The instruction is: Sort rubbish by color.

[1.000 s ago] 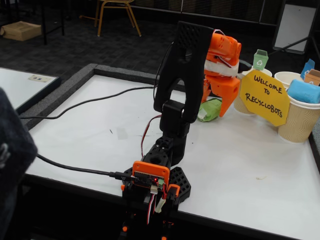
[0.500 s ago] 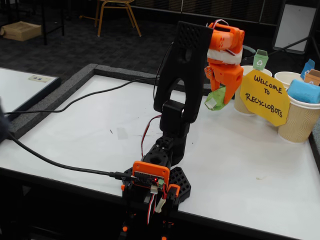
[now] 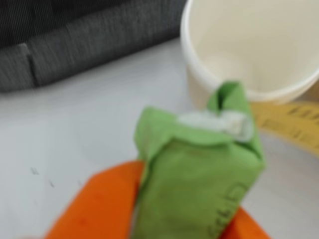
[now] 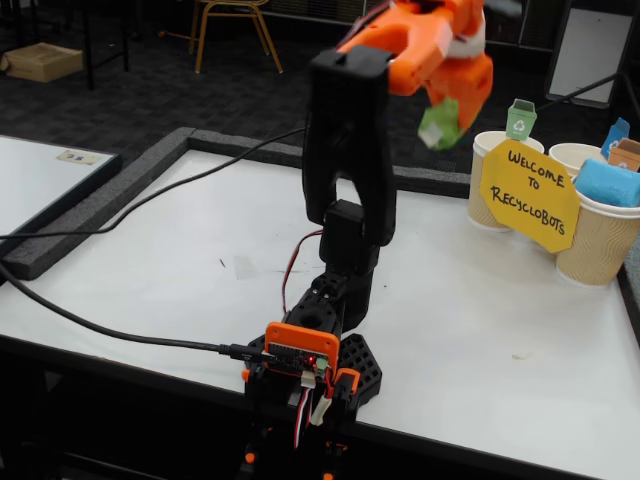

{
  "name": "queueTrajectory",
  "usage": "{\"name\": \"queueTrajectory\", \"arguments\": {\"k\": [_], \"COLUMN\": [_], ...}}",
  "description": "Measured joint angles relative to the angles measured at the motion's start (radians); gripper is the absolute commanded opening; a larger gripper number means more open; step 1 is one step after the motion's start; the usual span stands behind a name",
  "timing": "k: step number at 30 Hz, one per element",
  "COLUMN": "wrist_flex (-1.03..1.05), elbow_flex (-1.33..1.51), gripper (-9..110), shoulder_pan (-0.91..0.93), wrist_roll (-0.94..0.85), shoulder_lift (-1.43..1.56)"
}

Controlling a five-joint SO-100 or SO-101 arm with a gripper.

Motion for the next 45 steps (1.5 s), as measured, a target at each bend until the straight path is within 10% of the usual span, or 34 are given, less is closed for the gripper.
{"name": "queueTrajectory", "arguments": {"k": [18,45], "wrist_flex": [-0.143,-0.509], "elbow_flex": [0.015,-0.204], "gripper": [0,0], "shoulder_pan": [0.081,0.163], "wrist_roll": [0.000,-0.106], "shoulder_lift": [0.247,-0.388]}}
